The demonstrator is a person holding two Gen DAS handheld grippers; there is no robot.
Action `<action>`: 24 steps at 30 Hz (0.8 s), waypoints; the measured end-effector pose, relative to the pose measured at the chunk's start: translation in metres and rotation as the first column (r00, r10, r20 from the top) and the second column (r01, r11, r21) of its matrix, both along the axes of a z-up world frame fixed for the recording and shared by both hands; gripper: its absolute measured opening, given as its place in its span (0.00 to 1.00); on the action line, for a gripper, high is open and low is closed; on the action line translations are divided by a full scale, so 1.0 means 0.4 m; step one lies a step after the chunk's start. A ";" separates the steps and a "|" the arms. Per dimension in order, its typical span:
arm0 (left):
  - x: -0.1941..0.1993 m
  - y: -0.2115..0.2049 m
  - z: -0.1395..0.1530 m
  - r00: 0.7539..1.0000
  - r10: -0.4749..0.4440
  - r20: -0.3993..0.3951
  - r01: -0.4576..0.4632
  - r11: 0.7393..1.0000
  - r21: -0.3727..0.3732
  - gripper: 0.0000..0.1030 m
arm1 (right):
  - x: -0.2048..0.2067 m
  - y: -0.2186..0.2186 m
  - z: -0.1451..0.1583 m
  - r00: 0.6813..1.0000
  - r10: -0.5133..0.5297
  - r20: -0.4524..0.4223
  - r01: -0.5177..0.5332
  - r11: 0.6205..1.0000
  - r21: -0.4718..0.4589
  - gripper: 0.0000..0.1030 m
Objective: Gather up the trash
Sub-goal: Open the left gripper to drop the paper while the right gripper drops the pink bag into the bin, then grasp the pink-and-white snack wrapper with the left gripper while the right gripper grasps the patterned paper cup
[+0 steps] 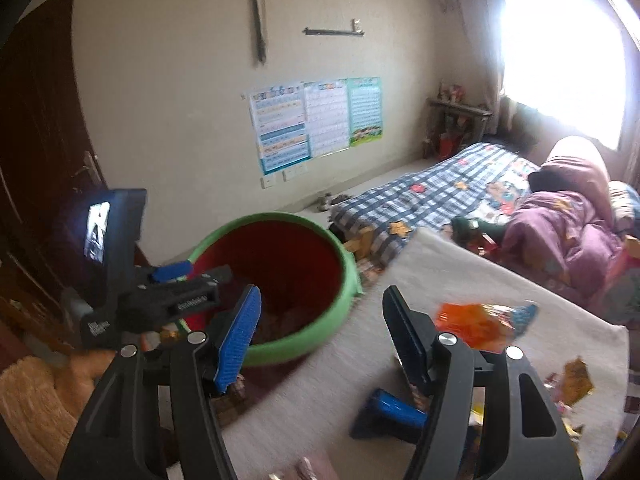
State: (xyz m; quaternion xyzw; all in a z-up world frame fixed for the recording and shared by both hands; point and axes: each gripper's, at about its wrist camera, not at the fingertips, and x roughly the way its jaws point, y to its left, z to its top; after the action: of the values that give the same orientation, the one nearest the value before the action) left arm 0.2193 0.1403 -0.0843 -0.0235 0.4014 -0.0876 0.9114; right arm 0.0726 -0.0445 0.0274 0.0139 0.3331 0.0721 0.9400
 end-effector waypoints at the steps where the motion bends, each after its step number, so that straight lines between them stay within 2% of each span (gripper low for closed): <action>1: -0.010 -0.004 0.006 1.000 0.001 0.004 -0.001 1.000 0.000 0.60 | -0.009 -0.012 -0.003 1.000 -0.013 0.001 0.013 1.000 -0.001 0.60; 8: -0.097 -0.032 0.042 1.000 0.007 0.017 -0.007 1.000 -0.010 0.65 | -0.087 -0.144 -0.026 0.992 -0.122 -0.025 0.123 0.992 0.043 0.61; 13: -0.183 -0.079 0.050 1.000 -0.009 -0.007 0.009 1.000 -0.023 0.66 | -0.148 -0.228 -0.040 0.985 -0.168 -0.048 0.171 0.984 0.051 0.61; 21: -0.334 -0.193 0.015 0.992 -0.079 -0.101 0.071 0.994 -0.084 0.75 | -0.273 -0.340 -0.110 0.970 -0.208 -0.122 0.218 0.973 0.072 0.61; 24: -0.374 -0.229 -0.018 0.985 -0.073 -0.154 0.059 0.994 -0.096 0.75 | -0.318 -0.364 -0.138 0.967 -0.203 -0.154 0.216 0.974 0.072 0.61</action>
State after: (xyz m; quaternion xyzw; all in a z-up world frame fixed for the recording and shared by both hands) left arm 0.0698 0.0487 -0.0913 -0.0586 0.4680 -0.1339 0.8715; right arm -0.0544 -0.1899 -0.0277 0.0956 0.3942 -0.0143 0.9139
